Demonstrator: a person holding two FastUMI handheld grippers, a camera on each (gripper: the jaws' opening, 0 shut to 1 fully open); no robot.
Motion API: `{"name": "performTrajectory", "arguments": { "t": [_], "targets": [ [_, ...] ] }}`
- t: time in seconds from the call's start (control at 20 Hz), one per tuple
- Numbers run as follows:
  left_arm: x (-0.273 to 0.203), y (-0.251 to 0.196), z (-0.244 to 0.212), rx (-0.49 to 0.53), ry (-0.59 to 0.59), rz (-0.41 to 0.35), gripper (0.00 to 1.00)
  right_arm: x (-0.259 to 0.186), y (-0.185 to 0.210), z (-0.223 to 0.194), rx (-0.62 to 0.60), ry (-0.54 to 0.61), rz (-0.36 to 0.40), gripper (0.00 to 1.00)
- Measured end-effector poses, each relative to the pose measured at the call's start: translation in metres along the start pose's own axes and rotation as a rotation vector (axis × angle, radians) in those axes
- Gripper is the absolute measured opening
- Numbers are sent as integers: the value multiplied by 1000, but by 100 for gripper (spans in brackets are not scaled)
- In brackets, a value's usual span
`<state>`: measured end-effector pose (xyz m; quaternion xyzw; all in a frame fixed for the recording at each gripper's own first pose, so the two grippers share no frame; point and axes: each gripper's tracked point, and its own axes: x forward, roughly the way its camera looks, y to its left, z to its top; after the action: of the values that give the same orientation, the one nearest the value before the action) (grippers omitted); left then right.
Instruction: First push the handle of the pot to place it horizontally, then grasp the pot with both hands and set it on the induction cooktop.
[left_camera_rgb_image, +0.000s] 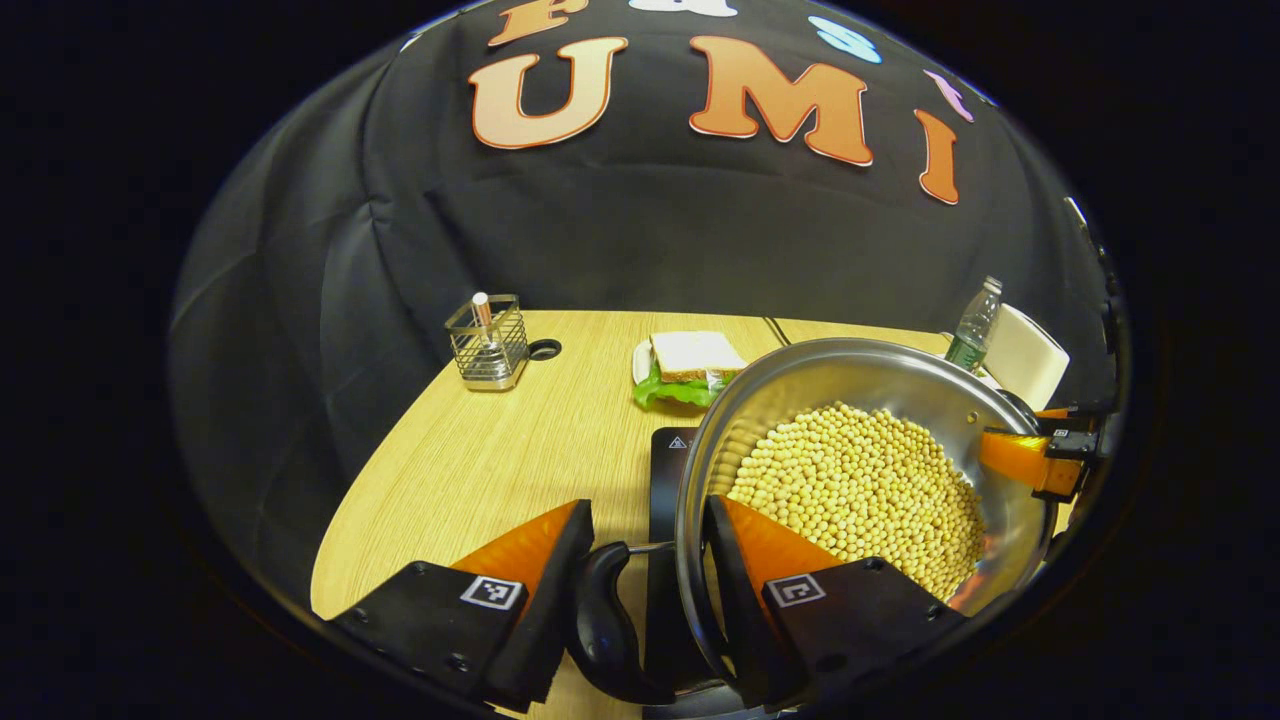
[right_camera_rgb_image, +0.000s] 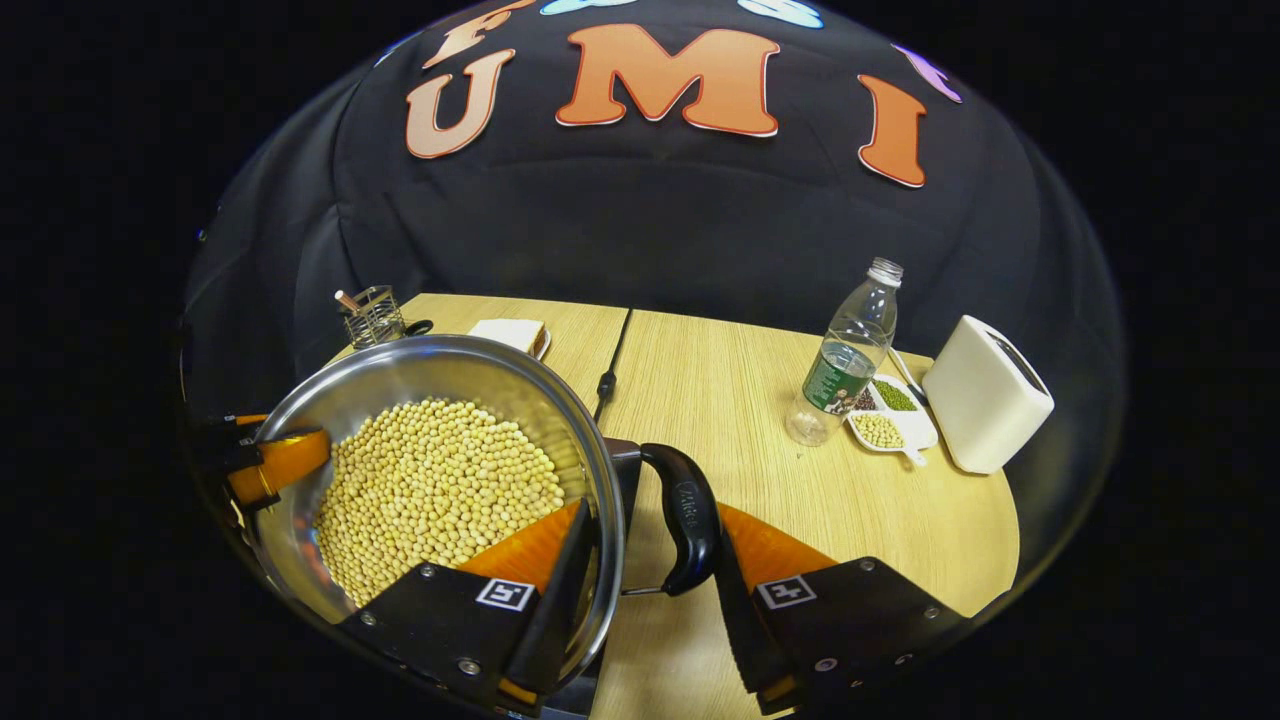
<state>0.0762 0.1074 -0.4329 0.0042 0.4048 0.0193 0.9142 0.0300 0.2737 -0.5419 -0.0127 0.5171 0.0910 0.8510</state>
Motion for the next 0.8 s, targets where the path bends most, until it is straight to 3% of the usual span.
{"name": "performTrajectory", "arguments": {
  "t": [0.55, 0.6, 0.75, 0.8],
  "targets": [
    [-1, -2, 5, 14, 9, -8, 74, 19, 0, -5, 45, 44, 17, 66],
    [-2, 1, 5, 18, 6, 6, 72, 16, 0, -4, 52, 44, 24, 67],
    [-9, 4, 26, 95, -51, 84, 83, 3, -6, 20, 37, -30, 13, 69],
    [-15, 4, 38, 127, -85, 110, 80, -5, -11, 30, 12, -62, 0, 69]
  ]
}}
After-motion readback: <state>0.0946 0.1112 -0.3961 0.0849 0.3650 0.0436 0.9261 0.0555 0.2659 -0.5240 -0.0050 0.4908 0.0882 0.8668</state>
